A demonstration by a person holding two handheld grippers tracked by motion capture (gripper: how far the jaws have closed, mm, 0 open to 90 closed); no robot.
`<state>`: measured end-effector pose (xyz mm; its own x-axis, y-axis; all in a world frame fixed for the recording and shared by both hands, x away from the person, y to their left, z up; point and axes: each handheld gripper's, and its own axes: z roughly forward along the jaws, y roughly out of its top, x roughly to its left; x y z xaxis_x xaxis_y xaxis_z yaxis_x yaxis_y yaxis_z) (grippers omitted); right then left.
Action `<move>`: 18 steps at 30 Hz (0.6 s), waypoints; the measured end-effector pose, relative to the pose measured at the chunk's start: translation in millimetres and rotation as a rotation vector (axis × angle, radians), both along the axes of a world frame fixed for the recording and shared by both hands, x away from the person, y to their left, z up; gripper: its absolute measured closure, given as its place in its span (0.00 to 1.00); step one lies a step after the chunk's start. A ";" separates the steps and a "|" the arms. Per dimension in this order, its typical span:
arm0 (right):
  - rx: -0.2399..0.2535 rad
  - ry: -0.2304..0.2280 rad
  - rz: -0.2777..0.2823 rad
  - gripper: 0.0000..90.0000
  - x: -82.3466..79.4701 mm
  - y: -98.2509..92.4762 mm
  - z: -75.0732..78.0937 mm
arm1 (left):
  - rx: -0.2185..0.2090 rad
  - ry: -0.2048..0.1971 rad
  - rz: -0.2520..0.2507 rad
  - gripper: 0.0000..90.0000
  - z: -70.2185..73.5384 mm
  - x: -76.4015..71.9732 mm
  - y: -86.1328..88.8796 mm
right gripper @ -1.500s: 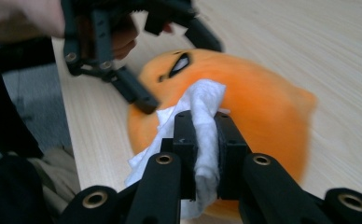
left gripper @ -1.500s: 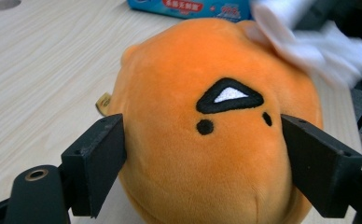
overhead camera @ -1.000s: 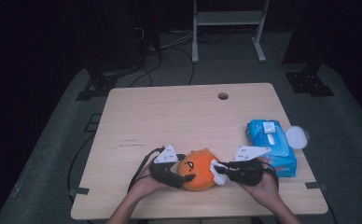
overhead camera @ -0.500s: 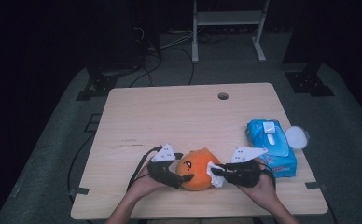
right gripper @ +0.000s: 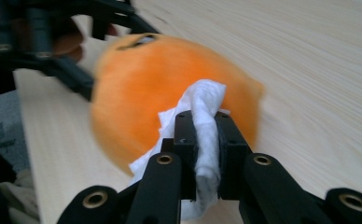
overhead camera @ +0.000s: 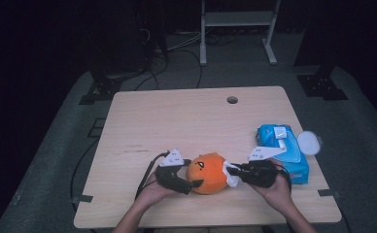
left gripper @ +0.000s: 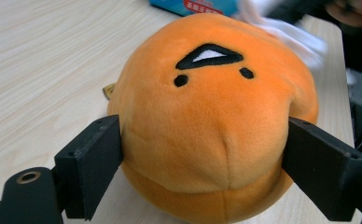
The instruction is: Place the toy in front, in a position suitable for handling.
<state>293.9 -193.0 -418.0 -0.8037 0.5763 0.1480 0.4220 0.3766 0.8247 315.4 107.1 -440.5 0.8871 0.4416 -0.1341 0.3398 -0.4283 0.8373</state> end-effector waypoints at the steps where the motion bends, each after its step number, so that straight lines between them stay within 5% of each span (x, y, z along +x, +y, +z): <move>1: 0.007 -0.006 0.025 0.89 -3.6 5.0 1.4 | 0.000 0.000 0.000 0.18 0.0 0.0 0.0; 2: 0.015 -0.013 0.054 0.89 -7.3 10.6 2.4 | -0.019 0.023 0.011 0.18 2.9 -1.0 -1.4; 7: -0.013 -0.041 0.094 0.89 -16.5 24.4 2.4 | 0.007 0.006 0.009 0.18 1.8 -2.4 -3.1; 11: 0.012 -0.033 0.068 0.89 -8.1 12.1 5.2 | 0.003 0.005 0.020 0.20 -0.3 1.0 -0.6; 16: -0.016 -0.017 -0.019 0.89 4.9 -8.0 -1.3 | 0.004 0.000 0.028 0.20 0.7 0.4 0.4; 18: -0.015 -0.009 -0.020 0.89 5.5 -9.0 -2.8 | -0.028 0.022 0.021 0.20 2.6 1.1 0.8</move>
<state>299.4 -202.0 -420.7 -0.7931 0.5946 0.1320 0.4220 0.3801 0.8231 316.5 107.9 -437.9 0.8745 0.4555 -0.1666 0.3671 -0.3971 0.8412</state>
